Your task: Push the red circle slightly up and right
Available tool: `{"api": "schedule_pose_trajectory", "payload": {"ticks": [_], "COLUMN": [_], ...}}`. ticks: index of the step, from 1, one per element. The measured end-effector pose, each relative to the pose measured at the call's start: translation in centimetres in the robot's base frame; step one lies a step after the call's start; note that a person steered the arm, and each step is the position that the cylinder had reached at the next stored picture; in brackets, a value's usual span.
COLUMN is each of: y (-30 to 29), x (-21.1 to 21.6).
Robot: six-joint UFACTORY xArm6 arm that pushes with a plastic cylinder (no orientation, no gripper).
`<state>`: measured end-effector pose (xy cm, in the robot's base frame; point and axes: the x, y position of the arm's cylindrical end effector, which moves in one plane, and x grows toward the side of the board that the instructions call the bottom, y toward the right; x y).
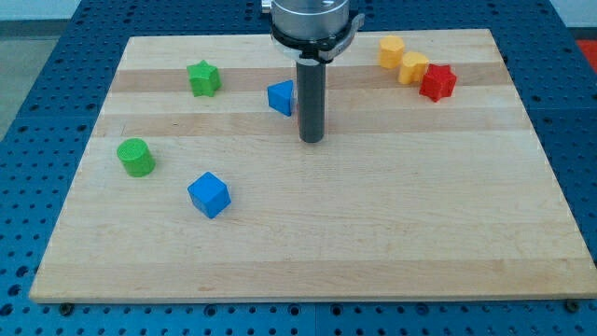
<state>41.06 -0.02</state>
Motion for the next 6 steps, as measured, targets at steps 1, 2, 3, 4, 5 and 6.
{"api": "schedule_pose_trajectory", "payload": {"ticks": [1,2,3,4,5,6], "y": [-1.0,-1.9,-2.3,-1.5,0.5,6.5], "x": [-0.1,-0.2,-0.4,-3.7,-4.3,-4.7]}}
